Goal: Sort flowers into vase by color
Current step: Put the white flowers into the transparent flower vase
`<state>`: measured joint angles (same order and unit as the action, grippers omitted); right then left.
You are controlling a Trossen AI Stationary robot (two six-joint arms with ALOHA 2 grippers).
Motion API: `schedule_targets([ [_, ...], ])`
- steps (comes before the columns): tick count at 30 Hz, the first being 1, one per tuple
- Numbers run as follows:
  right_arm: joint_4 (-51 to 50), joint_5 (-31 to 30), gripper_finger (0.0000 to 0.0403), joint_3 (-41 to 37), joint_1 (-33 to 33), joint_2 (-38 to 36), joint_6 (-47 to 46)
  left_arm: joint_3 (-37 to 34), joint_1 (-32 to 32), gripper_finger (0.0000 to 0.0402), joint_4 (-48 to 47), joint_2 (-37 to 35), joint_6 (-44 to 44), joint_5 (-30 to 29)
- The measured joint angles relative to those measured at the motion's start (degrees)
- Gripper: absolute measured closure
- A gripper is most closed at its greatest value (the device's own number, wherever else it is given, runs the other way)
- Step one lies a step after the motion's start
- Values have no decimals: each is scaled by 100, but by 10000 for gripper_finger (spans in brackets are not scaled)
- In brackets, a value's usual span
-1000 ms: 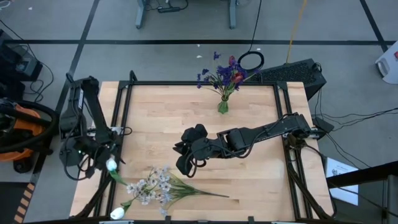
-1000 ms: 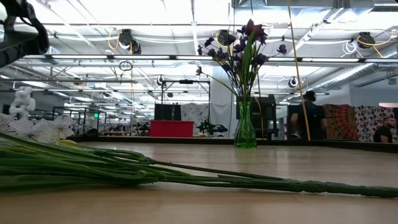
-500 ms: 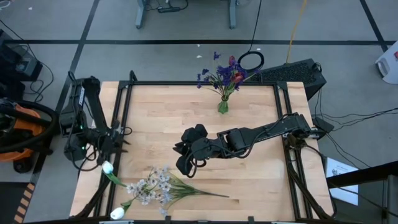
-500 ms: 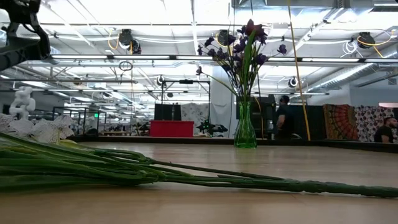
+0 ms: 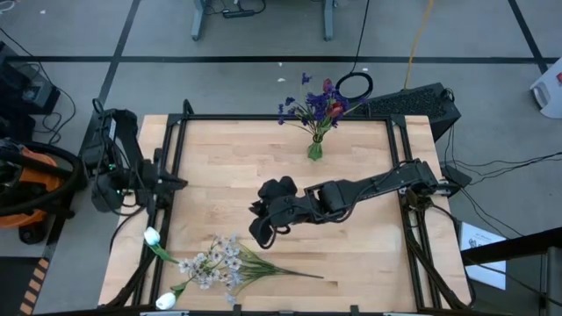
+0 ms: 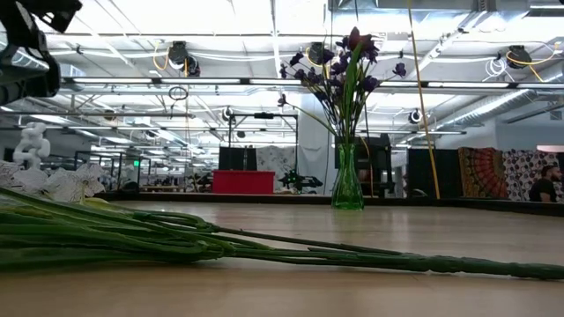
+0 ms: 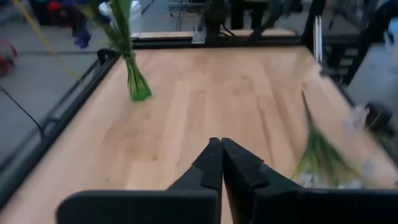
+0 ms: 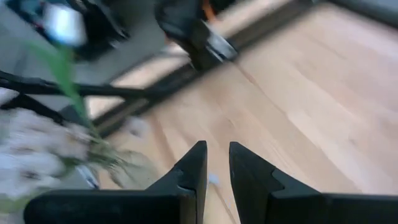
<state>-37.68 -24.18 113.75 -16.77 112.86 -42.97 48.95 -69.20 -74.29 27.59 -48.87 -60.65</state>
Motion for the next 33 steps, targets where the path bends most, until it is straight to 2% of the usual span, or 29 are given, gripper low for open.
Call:
schedule_targets([
  [4, -1359, 48, 345, -2, 28, 27, -714, 0, 21, 397, 60, -26, -418, 3],
  [8, -2803, 303, 355, -2, 26, 61, -1215, 0, 21, 399, 227, -26, -482, 14],
  [11, -3154, 422, 360, -181, -25, 116, -1250, 0, 21, 400, 209, -24, -482, 14],
  [16, -2185, 660, 359, -922, -138, 125, -762, 0, 21, 400, 184, -21, -482, -146],
  [20, -1268, 948, 339, -1487, -227, 125, -415, 0, 21, 401, 185, -21, -484, -244],
  [27, -180, 935, 262, -2140, -461, 125, 70, -2, 21, 401, 155, -21, -479, -259],
  [33, 571, 936, 198, -2253, -686, 215, 542, -4, 21, 401, 28, -21, -477, -261],
])
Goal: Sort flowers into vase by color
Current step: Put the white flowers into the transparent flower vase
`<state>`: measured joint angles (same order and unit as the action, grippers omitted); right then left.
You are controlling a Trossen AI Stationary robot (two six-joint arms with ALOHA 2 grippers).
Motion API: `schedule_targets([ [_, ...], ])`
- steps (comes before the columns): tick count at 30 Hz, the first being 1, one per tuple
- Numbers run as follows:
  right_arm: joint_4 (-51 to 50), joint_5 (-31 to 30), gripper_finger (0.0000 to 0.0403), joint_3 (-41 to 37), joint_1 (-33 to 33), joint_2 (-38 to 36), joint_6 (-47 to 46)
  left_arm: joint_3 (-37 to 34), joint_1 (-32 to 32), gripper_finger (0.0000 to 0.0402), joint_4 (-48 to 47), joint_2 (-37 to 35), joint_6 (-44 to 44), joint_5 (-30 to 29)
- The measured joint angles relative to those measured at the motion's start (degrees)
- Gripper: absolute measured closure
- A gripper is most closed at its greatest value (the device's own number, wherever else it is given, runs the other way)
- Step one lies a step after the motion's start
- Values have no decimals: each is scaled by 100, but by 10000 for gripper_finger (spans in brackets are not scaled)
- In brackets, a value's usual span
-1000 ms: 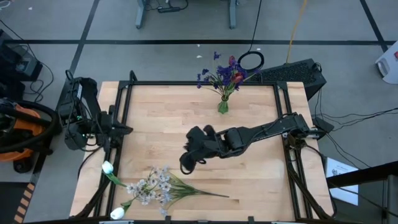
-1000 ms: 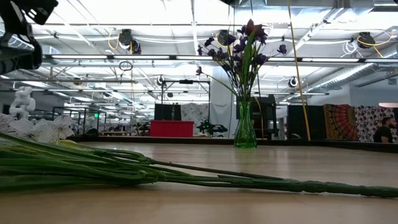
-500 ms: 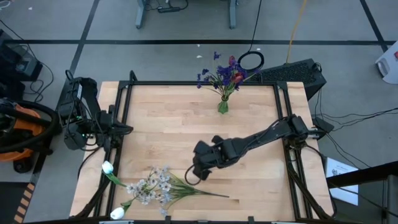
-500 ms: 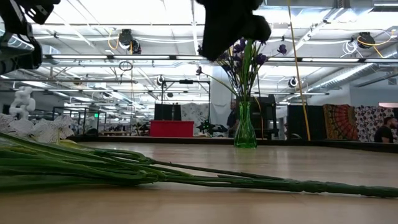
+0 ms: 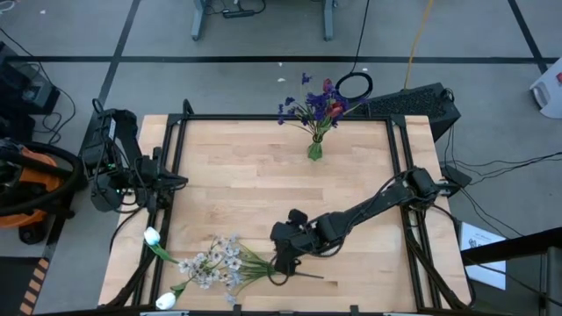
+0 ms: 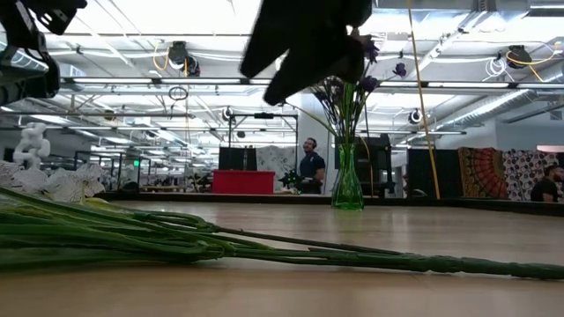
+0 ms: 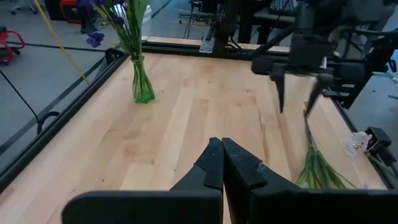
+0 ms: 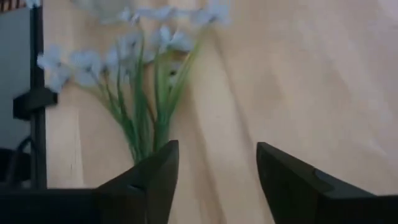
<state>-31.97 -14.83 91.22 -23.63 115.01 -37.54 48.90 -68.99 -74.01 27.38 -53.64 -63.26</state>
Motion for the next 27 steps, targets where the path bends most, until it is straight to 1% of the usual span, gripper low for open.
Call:
schedule_targets([
  [3, 356, 101, 184, -9, -103, 255, 169, 0, 0, 401, -62, 0, 2, 0],
  [7, 829, 394, 181, 27, -202, 678, 166, -2, -2, 401, -64, -4, 4, 8],
  [12, 808, 479, 181, 478, -255, 1185, 193, -4, 0, 401, -65, 0, 13, 267],
  [14, 653, 482, 181, 703, -266, 1390, 275, -4, -1, 401, -66, -2, 19, 326],
  [19, 436, 777, 181, 1286, -266, 1952, 431, -4, -2, 401, -64, -2, 37, 330],
  [24, -358, 701, 183, 1887, -270, 2381, 311, -4, -2, 401, -21, -2, 8, 478],
  [27, -721, 698, 200, 2055, -270, 2510, 244, -4, -1, 401, 55, -2, 64, 525],
])
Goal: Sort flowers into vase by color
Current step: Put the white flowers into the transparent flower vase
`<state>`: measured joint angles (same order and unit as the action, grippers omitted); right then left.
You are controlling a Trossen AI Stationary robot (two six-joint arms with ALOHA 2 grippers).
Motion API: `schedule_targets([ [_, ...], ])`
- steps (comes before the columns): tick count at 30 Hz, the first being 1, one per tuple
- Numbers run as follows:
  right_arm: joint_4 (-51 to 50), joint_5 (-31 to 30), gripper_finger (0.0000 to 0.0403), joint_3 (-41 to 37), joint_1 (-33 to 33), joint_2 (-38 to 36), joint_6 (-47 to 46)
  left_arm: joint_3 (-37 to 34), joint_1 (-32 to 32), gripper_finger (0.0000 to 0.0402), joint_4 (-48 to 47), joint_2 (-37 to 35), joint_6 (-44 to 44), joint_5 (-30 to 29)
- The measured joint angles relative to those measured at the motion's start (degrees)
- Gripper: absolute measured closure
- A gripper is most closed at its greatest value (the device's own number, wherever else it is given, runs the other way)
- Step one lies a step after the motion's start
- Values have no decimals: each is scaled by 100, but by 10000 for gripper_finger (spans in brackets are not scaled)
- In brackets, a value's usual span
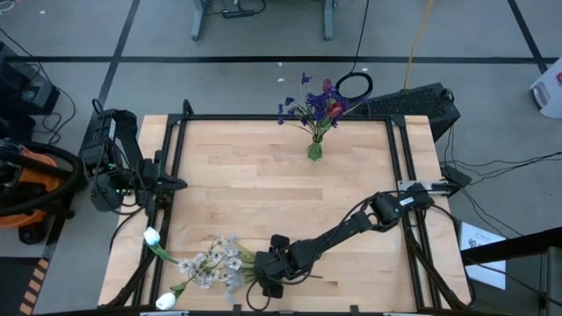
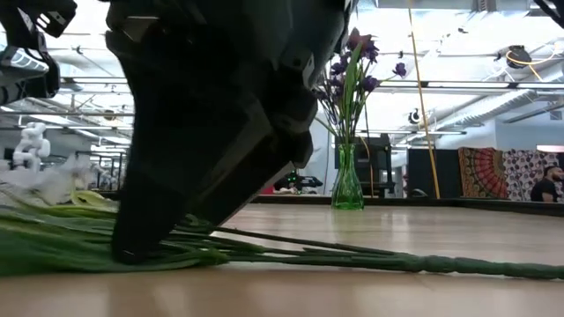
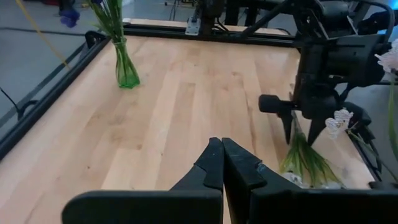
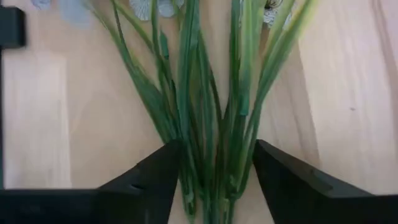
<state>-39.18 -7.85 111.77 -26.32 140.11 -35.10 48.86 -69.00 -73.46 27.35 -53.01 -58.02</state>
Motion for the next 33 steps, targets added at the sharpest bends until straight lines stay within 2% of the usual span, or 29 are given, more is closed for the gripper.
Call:
schedule_targets([
  [3, -203, -21, 244, 45, 0, 7, 4, 0, -1, 401, 289, 0, 497, 8],
  [6, -256, -22, 309, 37, 7, 15, -24, 0, -1, 401, 626, 0, 883, -58],
  [9, -278, -22, 376, 25, 36, 20, -34, 0, -1, 402, 769, 0, 1007, -73],
  [10, -282, 0, 387, 21, 50, 20, -29, -2, 1, 402, 793, 0, 1005, -75],
  [16, -286, 60, 377, 19, 134, 20, -16, -432, 2, 402, 1485, -4, 1048, -85],
  [23, -292, 95, 397, 11, 183, 20, -23, -764, 317, 402, 2366, 0, 1533, 97],
  [27, -290, 89, 395, 8, 185, 20, -19, -836, 756, 402, 3283, 8, 2537, 536],
  [33, -329, 73, 395, 8, 185, -32, -133, -837, 1847, 402, 3746, 99, 3413, 1294],
])
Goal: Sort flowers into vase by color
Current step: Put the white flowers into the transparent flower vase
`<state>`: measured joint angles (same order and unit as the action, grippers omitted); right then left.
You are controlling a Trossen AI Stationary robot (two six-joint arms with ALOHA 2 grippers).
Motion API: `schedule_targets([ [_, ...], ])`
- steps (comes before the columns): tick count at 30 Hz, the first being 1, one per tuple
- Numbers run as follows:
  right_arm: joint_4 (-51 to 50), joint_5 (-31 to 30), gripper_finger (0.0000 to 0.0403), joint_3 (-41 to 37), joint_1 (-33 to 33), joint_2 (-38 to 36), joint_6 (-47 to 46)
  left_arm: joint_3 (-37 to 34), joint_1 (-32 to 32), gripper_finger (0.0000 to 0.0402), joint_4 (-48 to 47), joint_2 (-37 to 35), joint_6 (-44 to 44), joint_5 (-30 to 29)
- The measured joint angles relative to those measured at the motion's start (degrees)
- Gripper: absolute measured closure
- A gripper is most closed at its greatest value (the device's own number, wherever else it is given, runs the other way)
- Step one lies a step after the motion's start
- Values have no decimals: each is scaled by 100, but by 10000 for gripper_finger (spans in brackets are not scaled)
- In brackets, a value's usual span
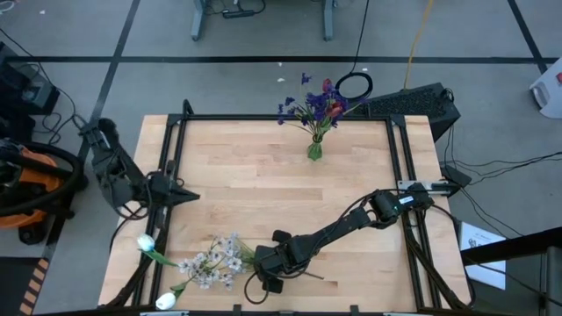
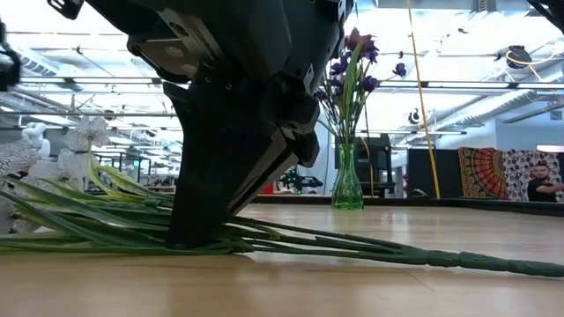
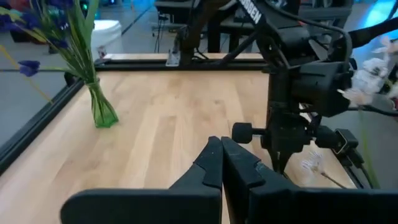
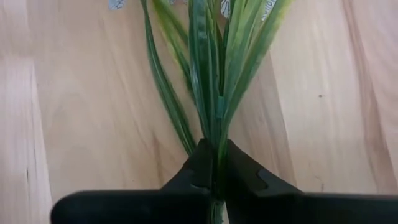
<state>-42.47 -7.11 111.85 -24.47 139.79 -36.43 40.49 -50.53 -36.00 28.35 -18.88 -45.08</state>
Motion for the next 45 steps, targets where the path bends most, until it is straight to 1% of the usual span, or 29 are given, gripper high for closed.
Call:
schedule_targets([
  [3, -327, -172, 396, 1, -2, -113, -228, 0, 676, 402, 239, 106, 303, 600],
  [6, -1211, -862, 397, -45, -14, -320, -332, 0, 1379, 402, 552, 299, 701, 1276],
  [8, -1720, -1192, 397, -70, 2, -454, -334, 0, 1864, 402, 742, 516, 994, 1703],
  [10, -2209, -1271, 397, -61, 35, -639, -340, 0, 2366, 402, 861, 765, 1212, 2108],
  [13, -2698, -1381, 397, -139, 57, -940, -435, 0, 3120, 402, 1006, 1180, 1493, 2984],
  [16, -2785, -1513, 397, -535, 43, -1233, -904, 0, 3782, 402, 1303, 1546, 1703, 3764],
  [18, -2701, -1637, 397, -926, -23, -1560, -1357, 0, 4131, 402, 1548, 1757, 1845, 4114],
  [21, -2214, -1856, 397, -1674, -181, -2210, -2018, 0, 4514, 402, 1964, 1970, 2053, 4648],
  [23, -1589, -2055, 397, -2327, -284, -2670, -2268, 0, 4706, 402, 2246, 2075, 2120, 5046],
  [25, -883, -2401, 399, -3067, -364, -3200, -2349, 0, 4879, 402, 2520, 2184, 2126, 5337],
  [28, 153, -3011, 401, -4229, -312, -4071, -2451, 0, 5109, 402, 2870, 2351, 2116, 5523],
  [30, 1213, -3186, 401, -5067, -141, -4609, -2226, 0, 5219, 402, 3058, 2480, 2086, 5531],
  [32, 2787, -3157, 402, -5901, 130, -5103, -1549, 0, 5283, 402, 3226, 2618, 2049, 5539],
  [34, 4994, -2949, 402, -6686, 431, -5484, -601, 0, 5332, 402, 3337, 2738, 1937, 5547],
  [37, 8265, -2309, 402, -7673, 900, -5620, 758, 0, 5360, 402, 3577, 2919, 1813, 5554],
  [39, 9845, -1902, 402, -8070, 1207, -5547, 1351, 0, 5360, 402, 3838, 3028, 1768, 5554],
  [40, 10432, -1709, 402, -8157, 1361, -5503, 1600, 0, 5357, 402, 4012, 3086, 1768, 5554],
  [42, 10990, -1265, 402, -8158, 1634, -5429, 2044, 0, 5355, 402, 4410, 3205, 1766, 5553],
  [45, 10863, -505, 403, -7848, 1933, -5319, 2416, 2, 5352, 402, 5034, 3403, 1769, 5527],
])
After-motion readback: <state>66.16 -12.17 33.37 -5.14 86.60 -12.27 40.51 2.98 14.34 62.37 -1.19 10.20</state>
